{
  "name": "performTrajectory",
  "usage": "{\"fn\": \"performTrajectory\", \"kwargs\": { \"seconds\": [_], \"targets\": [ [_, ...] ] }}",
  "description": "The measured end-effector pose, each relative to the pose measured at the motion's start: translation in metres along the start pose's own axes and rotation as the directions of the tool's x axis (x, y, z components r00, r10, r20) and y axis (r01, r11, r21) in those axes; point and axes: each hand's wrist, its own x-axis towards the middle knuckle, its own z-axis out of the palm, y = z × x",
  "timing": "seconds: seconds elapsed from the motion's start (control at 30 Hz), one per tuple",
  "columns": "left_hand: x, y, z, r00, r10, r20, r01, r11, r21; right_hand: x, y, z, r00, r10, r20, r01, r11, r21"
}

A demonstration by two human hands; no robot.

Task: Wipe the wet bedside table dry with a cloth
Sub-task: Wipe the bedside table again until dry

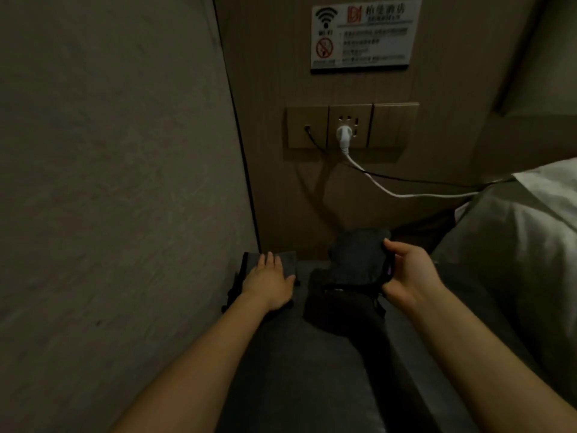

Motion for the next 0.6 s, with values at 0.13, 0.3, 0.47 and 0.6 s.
{"fn": "performTrajectory", "kwargs": {
  "seconds": [0.13, 0.3, 0.47, 0.6],
  "targets": [
    [-0.004, -0.005, 0.012, 0.996, 0.033, -0.078, -0.033, 0.999, 0.009, 0.01, 0.002, 0.006, 1.0, -0.017, -0.012, 0.017, 1.0, -0.008],
    [-0.005, -0.001, 0.02, 0.991, 0.035, -0.13, -0.034, 0.999, 0.006, 0.019, 0.0, 0.013, 0.999, -0.038, -0.003, 0.038, 0.999, -0.038],
    [-0.008, 0.012, 0.023, 0.991, 0.02, -0.133, -0.024, 0.999, -0.031, 0.024, -0.008, 0.021, 0.997, -0.079, 0.014, 0.079, 0.996, -0.049],
    [-0.011, 0.036, 0.028, 0.992, 0.054, -0.113, -0.066, 0.991, -0.113, 0.028, -0.017, 0.03, 0.996, -0.086, 0.035, 0.088, 0.992, -0.092]
  ]
}}
